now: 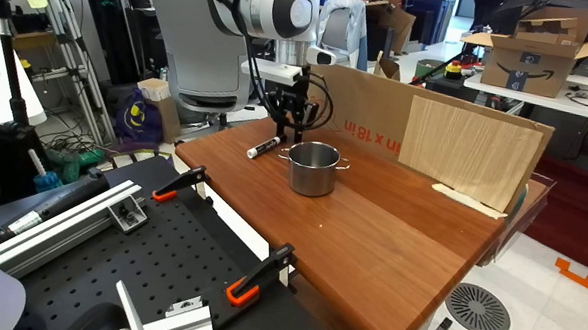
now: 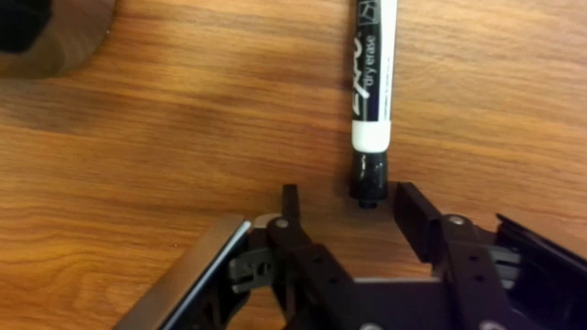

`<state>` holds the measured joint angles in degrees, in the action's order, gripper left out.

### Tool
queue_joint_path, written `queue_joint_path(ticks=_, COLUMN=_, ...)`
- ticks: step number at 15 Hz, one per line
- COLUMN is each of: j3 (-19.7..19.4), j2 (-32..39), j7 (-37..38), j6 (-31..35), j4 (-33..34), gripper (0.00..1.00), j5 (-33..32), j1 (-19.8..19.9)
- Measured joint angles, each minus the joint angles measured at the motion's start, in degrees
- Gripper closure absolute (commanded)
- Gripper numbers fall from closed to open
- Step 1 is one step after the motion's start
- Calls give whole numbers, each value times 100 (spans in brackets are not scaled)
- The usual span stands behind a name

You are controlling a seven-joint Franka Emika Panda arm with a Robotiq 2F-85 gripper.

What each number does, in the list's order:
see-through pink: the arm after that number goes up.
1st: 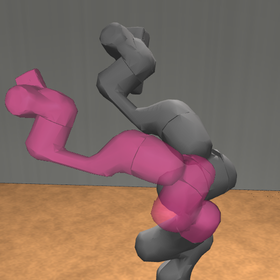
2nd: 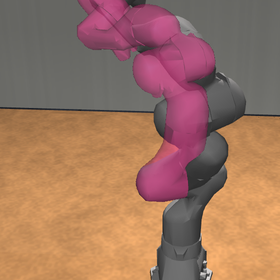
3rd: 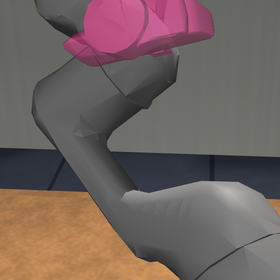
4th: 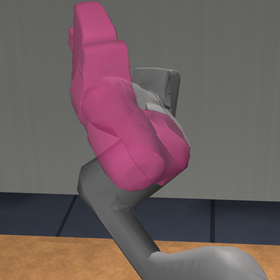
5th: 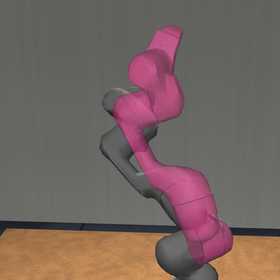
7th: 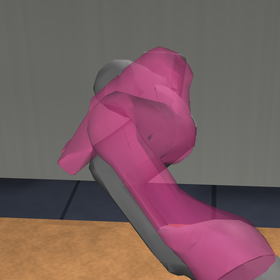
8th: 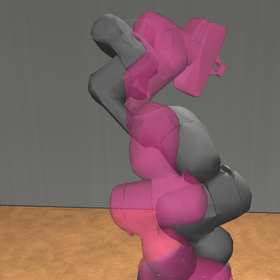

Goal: Remove the marker from the pot and put it on the table

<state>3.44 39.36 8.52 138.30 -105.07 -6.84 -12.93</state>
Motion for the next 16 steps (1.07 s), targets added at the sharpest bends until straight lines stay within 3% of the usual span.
queue_joint_path(ticks=2, j3=-1, j2=11, j7=4, j6=0, j4=19, gripper=1, j5=0, j1=0)
queue_joint_path(ticks=16, j3=-9, j2=-77, j7=83, j6=-13, j4=32, gripper=0, j5=0, j1=-2)
